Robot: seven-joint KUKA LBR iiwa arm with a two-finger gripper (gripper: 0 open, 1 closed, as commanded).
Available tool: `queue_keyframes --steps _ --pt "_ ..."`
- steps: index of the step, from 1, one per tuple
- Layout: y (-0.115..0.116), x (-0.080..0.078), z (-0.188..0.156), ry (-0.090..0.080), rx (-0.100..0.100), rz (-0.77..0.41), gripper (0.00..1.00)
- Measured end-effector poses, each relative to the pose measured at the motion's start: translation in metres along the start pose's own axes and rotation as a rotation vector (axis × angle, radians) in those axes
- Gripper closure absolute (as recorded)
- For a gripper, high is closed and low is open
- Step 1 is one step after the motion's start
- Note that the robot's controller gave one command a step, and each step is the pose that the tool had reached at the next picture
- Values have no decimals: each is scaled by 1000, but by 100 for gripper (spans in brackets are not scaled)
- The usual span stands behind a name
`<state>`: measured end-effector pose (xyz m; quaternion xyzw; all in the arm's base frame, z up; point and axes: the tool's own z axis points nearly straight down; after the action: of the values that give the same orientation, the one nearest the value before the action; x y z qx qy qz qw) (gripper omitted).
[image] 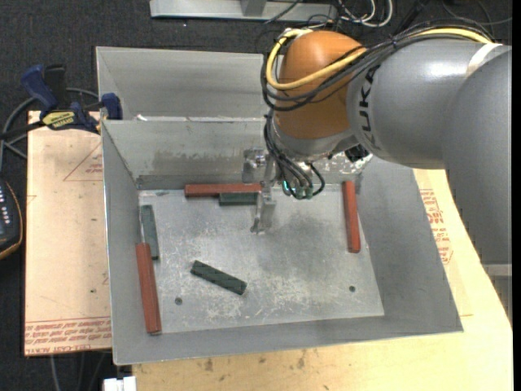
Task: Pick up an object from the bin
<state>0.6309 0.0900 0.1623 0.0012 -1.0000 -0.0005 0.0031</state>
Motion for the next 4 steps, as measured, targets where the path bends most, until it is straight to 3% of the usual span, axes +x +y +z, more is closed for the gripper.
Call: queue_keyframes --steps 1,2,3,4 --pt "53 34 61 1 -2 66 0" --pt "62 75 94 -4 -1 63 0" --pt "55 130 93 -4 -1 106 0" --pt "55 127 90 -6 -2 108 100"
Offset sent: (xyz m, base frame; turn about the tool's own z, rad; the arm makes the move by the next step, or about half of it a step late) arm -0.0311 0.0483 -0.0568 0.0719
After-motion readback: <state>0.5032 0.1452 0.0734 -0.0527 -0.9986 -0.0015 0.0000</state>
